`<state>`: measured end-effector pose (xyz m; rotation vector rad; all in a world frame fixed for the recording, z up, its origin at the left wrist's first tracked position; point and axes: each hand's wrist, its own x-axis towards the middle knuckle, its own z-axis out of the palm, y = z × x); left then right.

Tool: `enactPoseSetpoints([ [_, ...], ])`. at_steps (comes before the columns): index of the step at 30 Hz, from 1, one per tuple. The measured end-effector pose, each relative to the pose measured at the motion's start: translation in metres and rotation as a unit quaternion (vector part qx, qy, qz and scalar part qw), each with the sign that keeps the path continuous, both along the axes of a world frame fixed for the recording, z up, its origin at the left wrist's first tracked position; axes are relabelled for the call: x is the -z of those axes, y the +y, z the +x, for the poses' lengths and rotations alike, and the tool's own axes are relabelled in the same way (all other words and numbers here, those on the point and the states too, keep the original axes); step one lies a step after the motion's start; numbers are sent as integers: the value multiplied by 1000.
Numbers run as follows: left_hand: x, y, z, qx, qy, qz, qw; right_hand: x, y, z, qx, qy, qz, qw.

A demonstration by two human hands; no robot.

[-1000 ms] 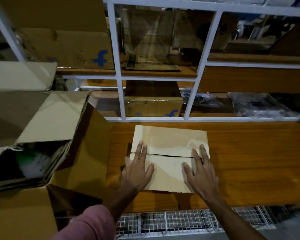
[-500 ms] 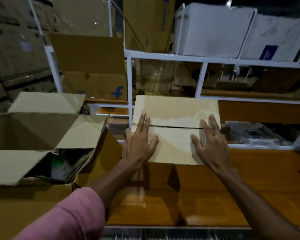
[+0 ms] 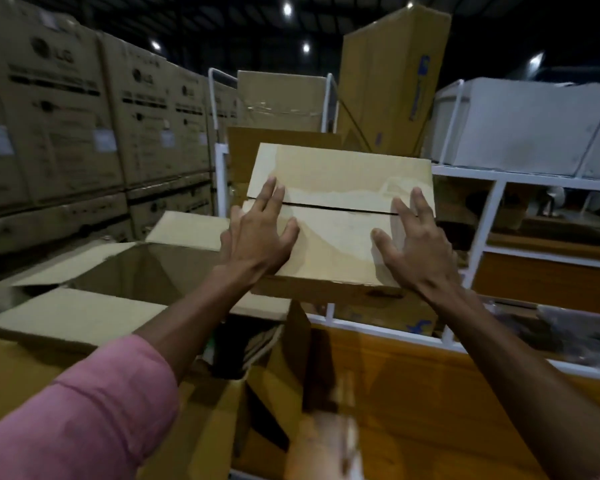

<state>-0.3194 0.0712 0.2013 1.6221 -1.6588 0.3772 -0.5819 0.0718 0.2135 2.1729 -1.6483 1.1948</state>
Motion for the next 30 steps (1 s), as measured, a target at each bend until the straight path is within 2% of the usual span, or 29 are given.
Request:
enactPoseSetpoints([
  [9, -7, -34, 207, -36, -17, 13, 999, 6, -65, 207, -54, 18, 36, 998],
  [16, 13, -68, 351, -38, -16, 88, 995, 33, -97, 347, -50, 31, 95, 994],
  [22, 63, -87, 409, -4, 3, 162, 987, 73, -112, 396, -37, 67, 181, 980],
  [27, 117, -108, 427, 22, -11, 293, 956, 122, -122, 406, -39, 74, 272, 959],
  [30, 140, -122, 431, 52, -33, 330, 942, 145, -126, 408, -35, 70, 300, 951],
])
